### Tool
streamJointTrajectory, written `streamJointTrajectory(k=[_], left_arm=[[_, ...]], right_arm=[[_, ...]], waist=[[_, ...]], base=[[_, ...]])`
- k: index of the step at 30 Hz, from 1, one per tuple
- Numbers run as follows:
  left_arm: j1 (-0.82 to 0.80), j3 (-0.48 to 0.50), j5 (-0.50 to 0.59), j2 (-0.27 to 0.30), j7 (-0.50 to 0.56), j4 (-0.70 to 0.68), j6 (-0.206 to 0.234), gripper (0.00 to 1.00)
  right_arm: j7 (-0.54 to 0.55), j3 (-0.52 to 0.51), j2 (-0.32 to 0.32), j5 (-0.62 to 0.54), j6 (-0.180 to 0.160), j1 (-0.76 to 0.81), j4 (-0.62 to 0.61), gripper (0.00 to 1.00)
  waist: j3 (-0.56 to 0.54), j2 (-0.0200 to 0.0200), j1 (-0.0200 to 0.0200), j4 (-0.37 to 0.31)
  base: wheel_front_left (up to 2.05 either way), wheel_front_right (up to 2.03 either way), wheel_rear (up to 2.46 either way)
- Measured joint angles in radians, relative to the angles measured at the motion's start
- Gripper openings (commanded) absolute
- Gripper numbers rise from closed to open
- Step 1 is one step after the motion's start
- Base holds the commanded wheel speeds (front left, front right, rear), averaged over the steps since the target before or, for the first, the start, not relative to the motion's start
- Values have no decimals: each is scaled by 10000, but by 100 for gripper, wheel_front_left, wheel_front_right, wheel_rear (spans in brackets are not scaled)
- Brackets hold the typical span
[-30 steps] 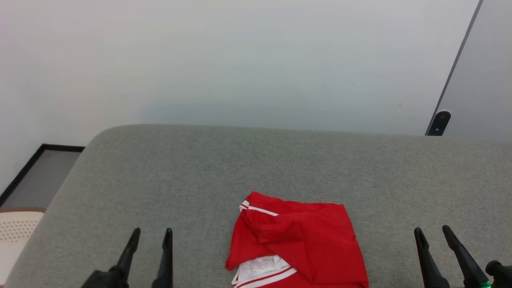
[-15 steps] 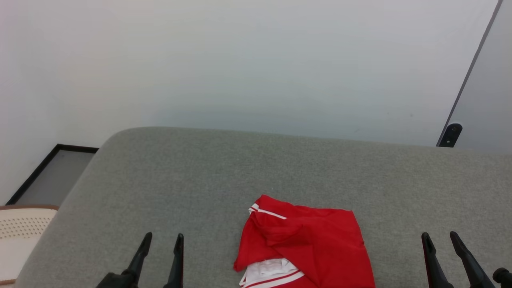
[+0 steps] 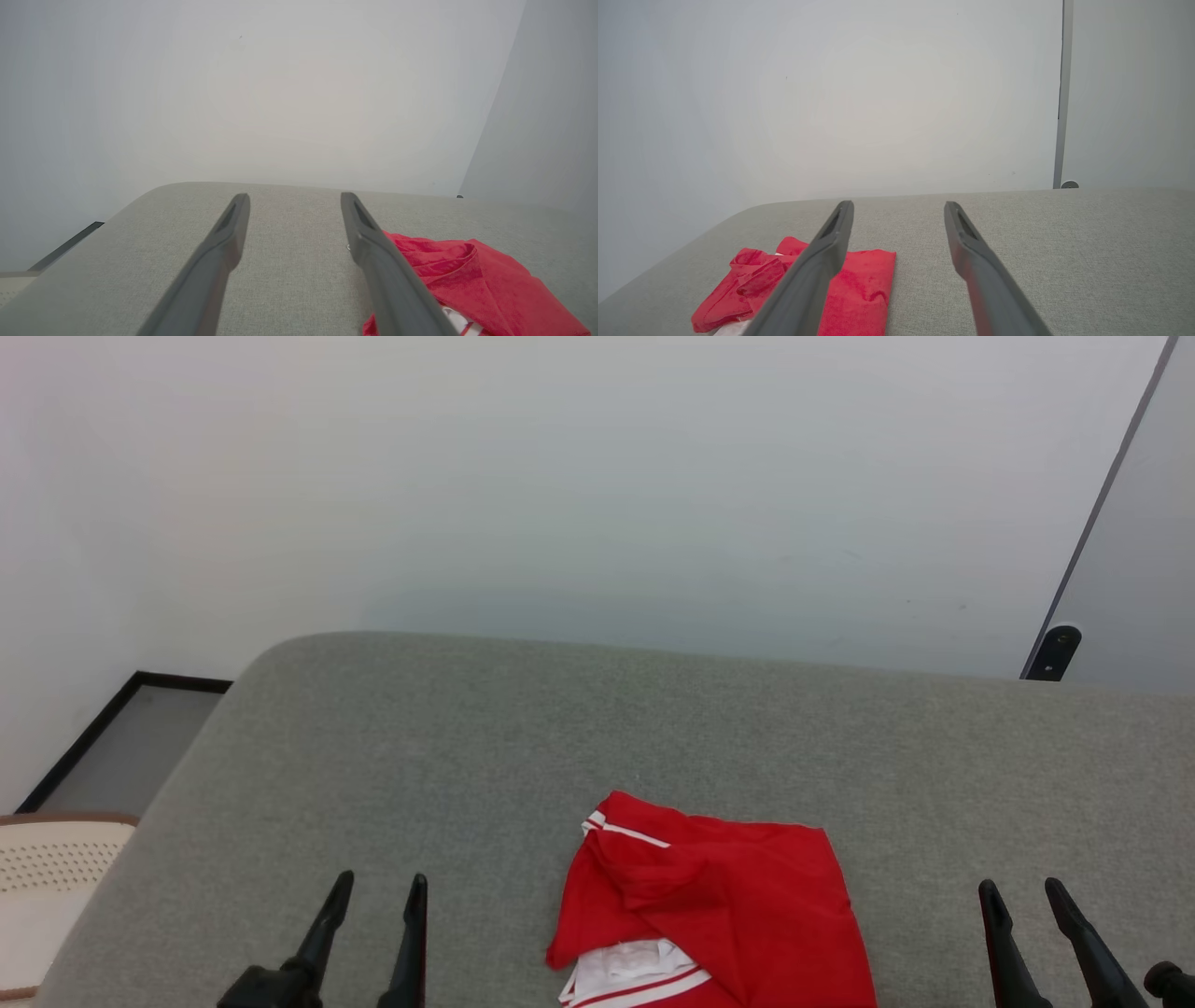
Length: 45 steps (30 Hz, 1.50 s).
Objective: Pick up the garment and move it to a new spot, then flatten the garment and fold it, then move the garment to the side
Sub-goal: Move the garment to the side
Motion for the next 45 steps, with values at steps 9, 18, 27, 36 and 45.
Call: streamJointTrajectory(k=[9, 18, 27, 36, 45], left_arm=[[0, 29, -25, 15, 0, -12, -12, 100], [12, -121, -65, 132, 0, 138, -12, 100], [64, -167, -63, 176, 0, 194, -12, 100], [-215, -430, -65, 320, 0, 190, -12, 100], [-653, -1039, -155, 408, 0, 242, -12, 100]], right_arm=[[0, 98, -77, -8, 2, -5, 100, 100], [0, 249, -146, 12, 0, -4, 173, 100], [0, 376, -301, 19, 2, -80, 263, 100], [82, 1488, -1331, 389, 0, -801, 1563, 100], [1914, 3312, -2623, 1538, 2, -3001, 2706, 100]], waist=[[-13, 0, -1, -51], [-70, 0, 0, -34], [-67, 0, -1, -56], [144, 0, -1, -234], [586, 0, 0, 23]], base=[[0, 0, 0], [0, 0, 0], [0, 0, 0], [0, 0, 0], [0, 0, 0]])
